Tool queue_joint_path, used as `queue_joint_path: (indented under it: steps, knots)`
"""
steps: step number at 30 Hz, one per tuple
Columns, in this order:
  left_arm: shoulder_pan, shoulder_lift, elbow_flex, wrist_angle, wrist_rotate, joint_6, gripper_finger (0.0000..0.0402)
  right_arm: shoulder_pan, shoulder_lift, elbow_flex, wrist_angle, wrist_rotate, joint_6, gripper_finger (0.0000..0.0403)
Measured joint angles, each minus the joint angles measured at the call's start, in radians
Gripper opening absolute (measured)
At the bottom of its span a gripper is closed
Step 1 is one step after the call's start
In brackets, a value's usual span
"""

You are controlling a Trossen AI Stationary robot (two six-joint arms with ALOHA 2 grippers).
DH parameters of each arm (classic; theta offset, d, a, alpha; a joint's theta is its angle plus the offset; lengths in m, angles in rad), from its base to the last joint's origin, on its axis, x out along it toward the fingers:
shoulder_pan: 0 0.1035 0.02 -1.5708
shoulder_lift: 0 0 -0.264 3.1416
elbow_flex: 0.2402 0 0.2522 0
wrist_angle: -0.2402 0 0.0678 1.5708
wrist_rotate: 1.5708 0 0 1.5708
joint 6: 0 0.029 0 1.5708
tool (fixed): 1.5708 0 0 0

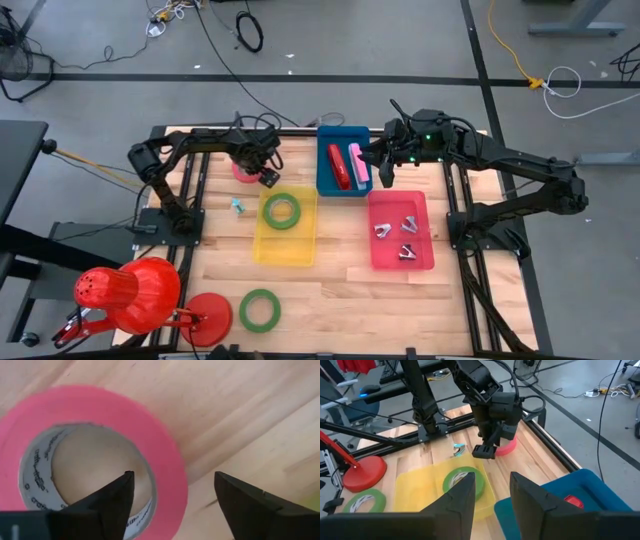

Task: Pick and place Stapler, Stapler remover, tape
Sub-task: Put the pink tape into the yellow bin

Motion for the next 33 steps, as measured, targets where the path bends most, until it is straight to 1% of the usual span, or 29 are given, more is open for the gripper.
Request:
queue_joint_path:
  steps: [10, 18, 25, 33]
  knots:
    - [0.000, 0.003, 0.009, 0.006, -0.010, 0.024, 0.0185, 0.000, 0.000, 0.000, 0.000, 0.000, 0.000, 0.0121]
    - [0.000, 0.002, 0.009, 0.005, -0.009, 0.024, 0.0134, 0.000, 0.000, 0.000, 0.000, 0.000, 0.000, 0.0121]
    - [0.000, 0.002, 0.009, 0.005, -0.005, 0.024, 0.0106, 0.000, 0.000, 0.000, 0.000, 0.000, 0.000, 0.0121]
    - [0.000, 0.001, 0.015, -0.014, -0.004, 0.046, 0.0101, 0.000, 0.000, 0.000, 0.000, 0.000, 0.000, 0.0121]
